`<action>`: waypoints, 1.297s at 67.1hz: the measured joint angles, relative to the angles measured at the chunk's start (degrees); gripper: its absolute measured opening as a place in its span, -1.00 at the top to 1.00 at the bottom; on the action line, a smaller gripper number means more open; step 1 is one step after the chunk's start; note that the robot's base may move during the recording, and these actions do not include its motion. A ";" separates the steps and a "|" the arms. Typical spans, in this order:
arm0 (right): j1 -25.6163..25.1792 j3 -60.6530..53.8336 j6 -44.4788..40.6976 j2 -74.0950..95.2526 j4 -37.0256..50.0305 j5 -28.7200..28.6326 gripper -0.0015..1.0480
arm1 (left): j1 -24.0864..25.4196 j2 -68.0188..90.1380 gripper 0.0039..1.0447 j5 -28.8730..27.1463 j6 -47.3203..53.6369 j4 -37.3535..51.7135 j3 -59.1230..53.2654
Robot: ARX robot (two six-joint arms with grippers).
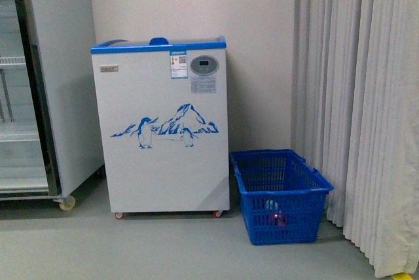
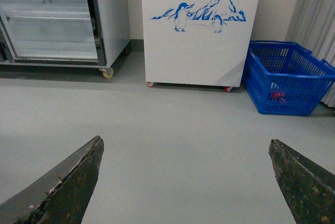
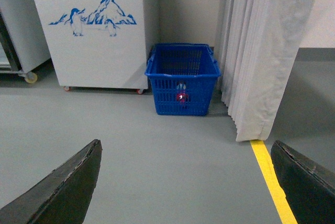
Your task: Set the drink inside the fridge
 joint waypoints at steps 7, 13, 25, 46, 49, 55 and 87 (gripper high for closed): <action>0.02 0.00 0.02 0.00 0.00 0.00 -0.86 | 0.00 0.00 -0.85 -0.02 0.00 0.00 0.00; 0.00 0.00 0.00 0.00 0.00 0.00 -0.86 | 0.00 0.00 -0.85 0.00 0.00 0.00 0.00; 0.00 0.00 0.00 0.00 0.00 0.00 -0.86 | 0.00 0.00 -0.85 -0.02 0.00 0.00 0.00; 0.02 0.00 0.02 0.00 0.00 0.00 -0.86 | 0.00 0.00 -0.85 0.00 0.00 0.00 0.00; 0.00 0.00 0.00 0.00 0.00 0.00 -0.86 | 0.00 0.00 -0.85 -0.02 0.00 0.00 0.00; 0.00 0.00 0.00 0.00 0.00 0.00 -0.86 | 0.00 0.00 -0.85 -0.04 0.00 0.00 0.00; 0.00 0.00 0.00 0.00 0.00 0.00 -0.86 | 0.00 0.00 -0.85 -0.02 0.00 0.00 0.00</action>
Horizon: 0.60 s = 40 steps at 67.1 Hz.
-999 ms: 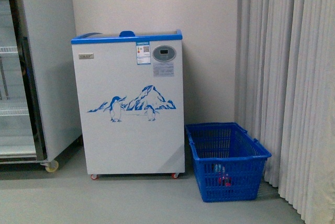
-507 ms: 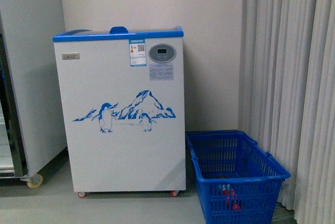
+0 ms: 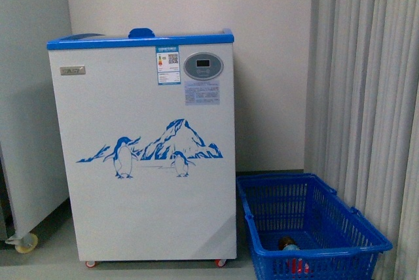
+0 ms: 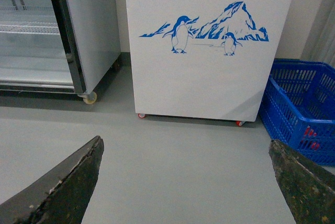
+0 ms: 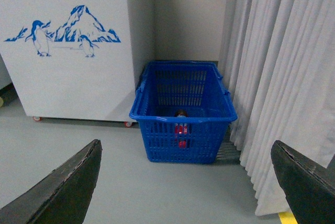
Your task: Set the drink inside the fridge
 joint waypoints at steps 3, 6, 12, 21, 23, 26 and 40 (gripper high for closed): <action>0.02 0.00 0.00 0.00 0.00 0.00 -0.86 | 0.00 0.00 -0.85 0.02 0.00 0.00 0.00; 0.00 0.00 0.00 0.00 0.00 0.00 -0.86 | 0.00 0.00 -0.85 0.02 0.00 0.00 0.00; 0.00 0.00 0.00 0.00 0.00 0.00 -0.86 | 0.00 0.00 -0.85 0.02 0.00 0.00 0.00; 0.00 0.00 0.00 0.00 0.00 0.00 -0.86 | 0.00 0.00 -0.85 0.00 0.00 0.00 0.00; 0.00 0.00 0.02 0.00 0.00 0.02 -0.86 | 0.00 0.00 -0.85 0.02 0.00 0.00 0.00; 0.00 0.00 0.00 0.00 0.00 0.02 -0.86 | 0.00 0.00 -0.85 0.02 0.00 0.00 0.00; 0.00 0.00 0.02 0.00 0.00 0.00 -0.86 | 0.00 0.00 -0.85 0.00 0.00 0.00 0.00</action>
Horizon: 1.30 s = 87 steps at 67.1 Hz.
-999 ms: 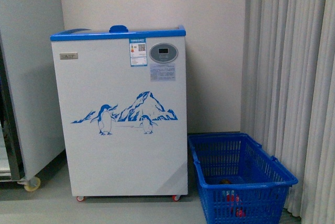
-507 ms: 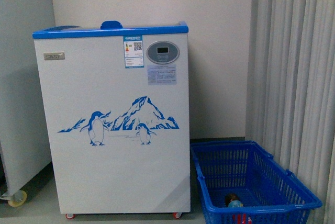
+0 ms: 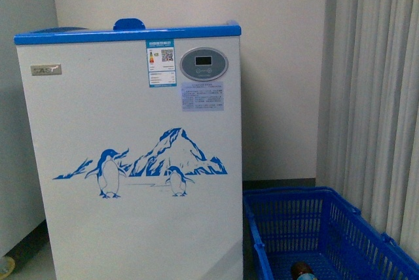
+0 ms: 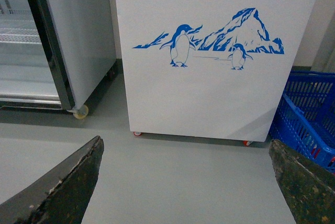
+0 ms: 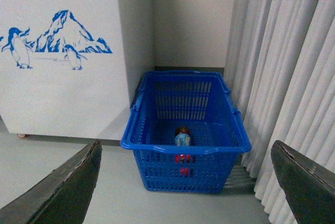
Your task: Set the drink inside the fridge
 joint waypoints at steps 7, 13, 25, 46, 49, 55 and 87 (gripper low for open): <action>0.00 0.00 -0.02 0.00 0.00 0.00 -0.86 | 0.00 0.00 -0.85 0.00 0.00 0.00 0.00; 0.00 0.00 -0.02 0.00 0.00 0.02 -0.86 | 0.00 0.00 -0.85 0.00 0.00 0.00 0.00; 0.00 0.00 0.00 0.00 0.00 0.00 -0.86 | 0.00 0.00 -0.85 0.00 0.00 0.00 0.00; 0.02 0.00 0.00 0.00 0.00 0.00 -0.86 | 0.00 0.00 -0.85 0.00 0.00 0.00 0.00; 0.00 0.00 -0.02 0.00 0.00 0.00 -0.86 | 0.00 0.00 -0.85 0.02 0.00 0.00 0.00; 0.00 0.00 -0.02 0.00 0.00 0.02 -0.86 | 0.00 0.00 -0.85 0.04 0.00 0.00 0.00; 0.02 0.00 -0.02 0.07 0.00 0.00 -0.86 | 0.00 0.00 -0.85 0.00 0.00 0.00 0.00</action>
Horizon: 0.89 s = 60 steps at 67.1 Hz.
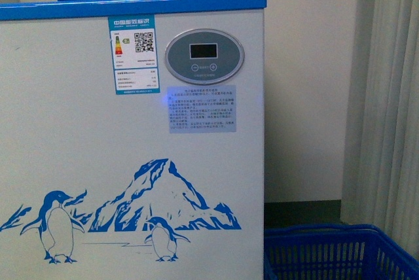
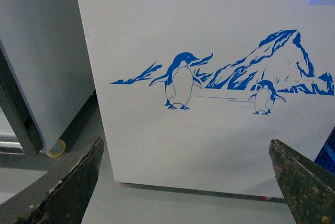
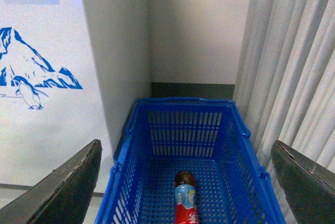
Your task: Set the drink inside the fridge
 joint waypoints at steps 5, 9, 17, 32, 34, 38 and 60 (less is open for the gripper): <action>0.00 0.00 0.00 0.00 0.00 0.00 -0.86 | 0.00 0.00 -0.85 0.00 0.00 0.00 0.00; 0.00 0.00 0.00 0.00 0.00 0.02 -0.86 | 0.00 0.00 -0.85 0.02 0.00 0.00 0.00; 0.00 0.00 0.00 0.00 0.00 0.00 -0.86 | 0.00 0.00 -0.85 0.00 0.00 0.00 0.00; 0.00 0.00 0.02 0.00 0.00 0.00 -0.86 | 0.00 0.00 -0.85 0.00 0.00 0.00 0.00; 0.00 0.00 0.00 0.00 0.00 0.02 -0.86 | 0.00 0.00 -0.85 0.00 0.00 0.00 0.00; 0.00 0.00 0.00 0.00 0.00 0.02 -0.86 | 0.00 0.00 -0.85 0.00 0.00 0.00 0.00; 0.00 0.00 0.00 0.00 0.00 0.00 -0.86 | 0.00 0.00 -0.85 0.00 0.00 0.00 0.00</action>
